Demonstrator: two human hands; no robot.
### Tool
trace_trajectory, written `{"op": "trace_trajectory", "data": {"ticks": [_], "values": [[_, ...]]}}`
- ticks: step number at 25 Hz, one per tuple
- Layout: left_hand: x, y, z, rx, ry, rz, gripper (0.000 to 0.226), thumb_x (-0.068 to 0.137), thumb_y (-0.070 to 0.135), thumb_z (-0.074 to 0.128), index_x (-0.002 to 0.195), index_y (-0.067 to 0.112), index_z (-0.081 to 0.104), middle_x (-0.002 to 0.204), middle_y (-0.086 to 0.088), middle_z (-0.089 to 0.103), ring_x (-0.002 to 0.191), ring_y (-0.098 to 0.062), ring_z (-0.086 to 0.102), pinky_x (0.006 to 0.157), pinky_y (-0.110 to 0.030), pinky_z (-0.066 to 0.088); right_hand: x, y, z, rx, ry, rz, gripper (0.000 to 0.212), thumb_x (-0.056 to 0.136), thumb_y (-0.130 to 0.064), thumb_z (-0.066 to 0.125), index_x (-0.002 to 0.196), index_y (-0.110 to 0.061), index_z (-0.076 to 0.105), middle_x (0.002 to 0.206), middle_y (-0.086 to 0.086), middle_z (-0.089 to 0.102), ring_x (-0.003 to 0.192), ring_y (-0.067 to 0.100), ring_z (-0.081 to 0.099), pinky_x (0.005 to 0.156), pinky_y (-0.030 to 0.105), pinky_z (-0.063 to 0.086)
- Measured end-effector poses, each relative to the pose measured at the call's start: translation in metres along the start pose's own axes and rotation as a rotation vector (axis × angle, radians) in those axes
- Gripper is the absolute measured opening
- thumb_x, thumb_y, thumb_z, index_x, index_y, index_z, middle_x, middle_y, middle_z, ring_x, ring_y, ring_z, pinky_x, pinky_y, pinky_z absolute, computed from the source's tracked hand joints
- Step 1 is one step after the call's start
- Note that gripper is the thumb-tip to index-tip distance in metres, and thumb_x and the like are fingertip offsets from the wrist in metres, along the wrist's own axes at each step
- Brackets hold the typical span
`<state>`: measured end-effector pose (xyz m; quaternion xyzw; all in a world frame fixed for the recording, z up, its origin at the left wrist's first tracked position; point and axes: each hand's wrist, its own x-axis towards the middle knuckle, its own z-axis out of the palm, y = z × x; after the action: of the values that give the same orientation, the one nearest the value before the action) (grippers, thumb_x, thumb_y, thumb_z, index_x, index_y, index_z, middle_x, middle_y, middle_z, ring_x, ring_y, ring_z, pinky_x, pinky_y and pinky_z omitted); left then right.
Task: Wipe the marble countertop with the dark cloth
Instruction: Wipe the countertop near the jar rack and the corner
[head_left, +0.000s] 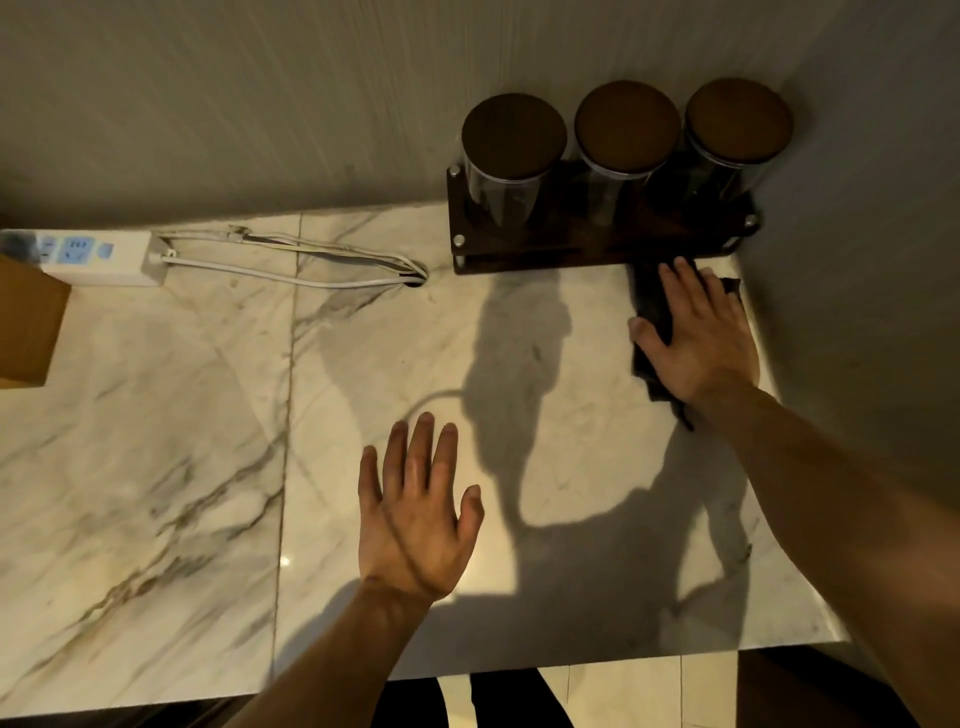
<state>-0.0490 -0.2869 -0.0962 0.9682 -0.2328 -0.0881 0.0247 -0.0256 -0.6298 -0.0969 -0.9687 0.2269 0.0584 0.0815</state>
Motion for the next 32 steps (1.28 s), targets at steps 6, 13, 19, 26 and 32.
{"op": "trace_trajectory", "data": {"ticks": [6, 13, 19, 26, 32], "values": [[-0.002, 0.000, -0.002, -0.001, -0.009, -0.001, 0.066, 0.090, 0.048, 0.033, 0.147, 0.016, 0.035, 0.155, -0.010, 0.034, 0.143, -0.033, 0.027, 0.113, -0.057, 0.022, -0.006, -0.018, 0.002, 0.130, 0.094, 0.271, 0.067, 0.097, -0.050, 0.022, 0.153, -0.017, 0.007, 0.162, 0.005, 0.005, 0.147, 0.028, 0.002, 0.118, 0.045, 0.004], [-0.001, -0.002, 0.003, 0.013, 0.010, 0.015, 0.066, 0.092, 0.050, 0.031, 0.149, 0.018, 0.030, 0.156, -0.011, 0.032, 0.144, -0.032, 0.023, 0.115, -0.055, 0.017, -0.034, -0.027, 0.009, 0.200, 0.204, 0.425, 0.060, 0.100, -0.035, 0.025, 0.152, -0.008, 0.012, 0.161, 0.012, 0.009, 0.146, 0.031, 0.006, 0.118, 0.046, 0.007], [-0.002, -0.004, 0.004, -0.006, 0.005, 0.027, 0.066, 0.092, 0.053, 0.028, 0.149, 0.018, 0.025, 0.157, -0.010, 0.028, 0.145, -0.032, 0.019, 0.116, -0.056, 0.014, -0.083, -0.022, 0.016, 0.209, 0.251, 0.433, 0.057, 0.100, -0.028, 0.030, 0.150, -0.003, 0.018, 0.159, 0.016, 0.016, 0.146, 0.032, 0.010, 0.118, 0.042, 0.008], [-0.003, -0.007, 0.001, -0.102, 0.031, 0.062, 0.066, 0.093, 0.052, 0.025, 0.149, 0.015, 0.027, 0.157, -0.013, 0.028, 0.146, -0.034, 0.015, 0.117, -0.056, 0.008, -0.143, -0.013, 0.022, 0.255, 0.256, 0.460, 0.054, 0.100, -0.022, 0.036, 0.149, -0.002, 0.023, 0.158, 0.015, 0.020, 0.146, 0.031, 0.011, 0.119, 0.038, 0.008], [0.002, -0.011, 0.000, -0.191, -0.018, 0.045, 0.068, 0.092, 0.055, 0.027, 0.151, 0.024, 0.019, 0.161, -0.006, 0.015, 0.147, -0.028, 0.004, 0.118, -0.049, -0.002, -0.193, -0.010, 0.029, 0.255, 0.254, 0.486, 0.053, 0.101, -0.022, 0.034, 0.149, -0.003, 0.023, 0.158, 0.015, 0.020, 0.147, 0.029, 0.011, 0.119, 0.038, 0.007]]}}
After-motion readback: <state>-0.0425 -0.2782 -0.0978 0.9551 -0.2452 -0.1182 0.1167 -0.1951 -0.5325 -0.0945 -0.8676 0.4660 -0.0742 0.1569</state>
